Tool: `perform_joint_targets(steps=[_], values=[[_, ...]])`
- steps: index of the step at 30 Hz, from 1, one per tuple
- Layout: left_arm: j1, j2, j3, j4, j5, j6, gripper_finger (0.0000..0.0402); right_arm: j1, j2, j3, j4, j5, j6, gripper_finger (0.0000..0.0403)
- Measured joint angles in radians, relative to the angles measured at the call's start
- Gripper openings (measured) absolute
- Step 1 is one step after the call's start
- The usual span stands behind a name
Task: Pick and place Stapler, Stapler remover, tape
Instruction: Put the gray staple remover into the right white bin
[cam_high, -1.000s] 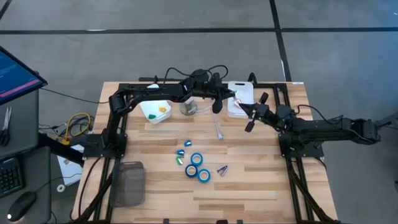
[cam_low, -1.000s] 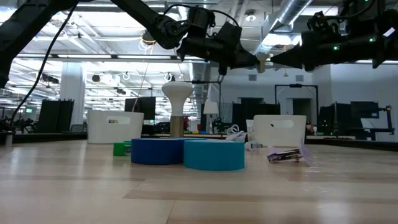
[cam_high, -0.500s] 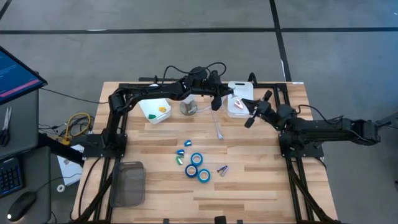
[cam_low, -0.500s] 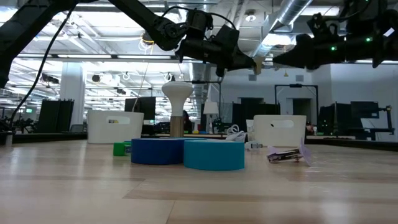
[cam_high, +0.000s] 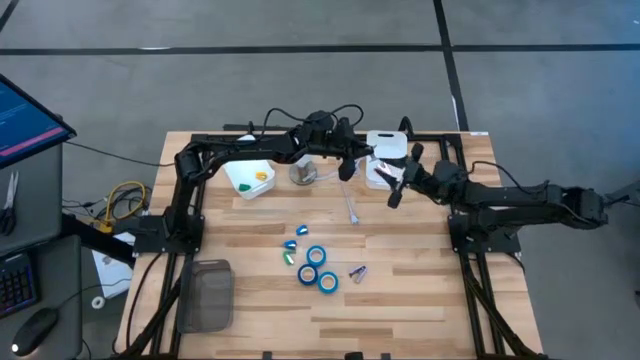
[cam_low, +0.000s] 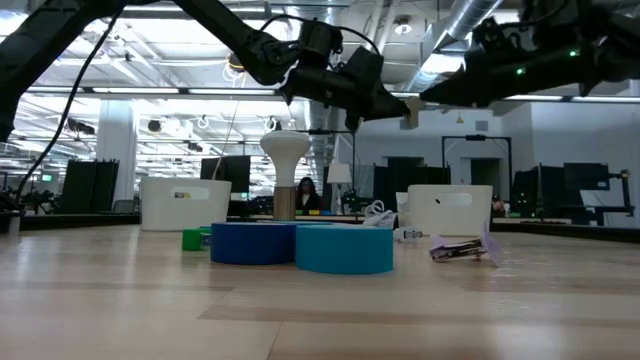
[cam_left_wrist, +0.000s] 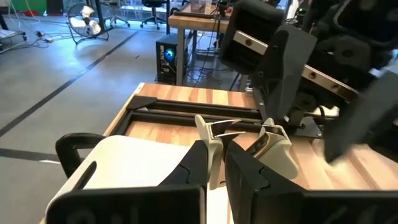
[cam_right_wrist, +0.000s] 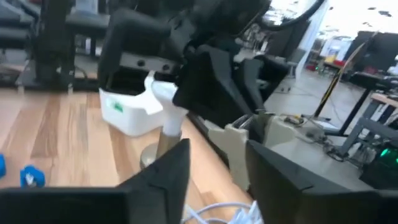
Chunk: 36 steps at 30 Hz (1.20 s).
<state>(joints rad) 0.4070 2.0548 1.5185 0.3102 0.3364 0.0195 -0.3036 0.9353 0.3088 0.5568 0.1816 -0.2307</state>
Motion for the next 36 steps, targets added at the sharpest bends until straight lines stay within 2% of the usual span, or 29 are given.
perform_joint_targets(steps=[3,6,13,18,21,25,29,36], values=[[-0.005,0.0,0.0,-0.001,-0.005,-0.001,0.0015,0.001,0.04,0.022,0.002,0.003,-0.005,0.0187],[-0.006,0.0,0.0,-0.003,-0.006,-0.002,0.0015,0.001,0.057,0.037,0.005,0.036,-0.021,0.0195],[-0.006,-0.002,0.002,-0.06,0.01,-0.002,0.0014,0.001,0.034,0.039,-0.023,0.067,-0.075,0.0172],[-0.009,0.0,-0.001,-0.069,0.093,0.002,0.0014,-0.015,-0.003,0.041,-0.098,0.099,-0.082,0.0159],[-0.008,-0.001,0.0,-0.07,0.099,0.001,0.0014,-0.039,-0.02,0.041,-0.146,0.056,-0.039,0.0159],[-0.007,-0.001,-0.001,-0.072,0.102,0.006,0.0012,-0.062,-0.02,0.04,-0.163,-0.058,0.002,0.0159],[-0.005,-0.001,-0.001,-0.077,0.1,0.005,0.0012,-0.063,-0.023,0.041,-0.19,-0.078,-0.016,0.0152],[0.011,0.0,0.0,-0.086,0.078,0.017,0.0012,-0.107,-0.086,0.04,-0.373,-0.152,-0.031,0.0138]])
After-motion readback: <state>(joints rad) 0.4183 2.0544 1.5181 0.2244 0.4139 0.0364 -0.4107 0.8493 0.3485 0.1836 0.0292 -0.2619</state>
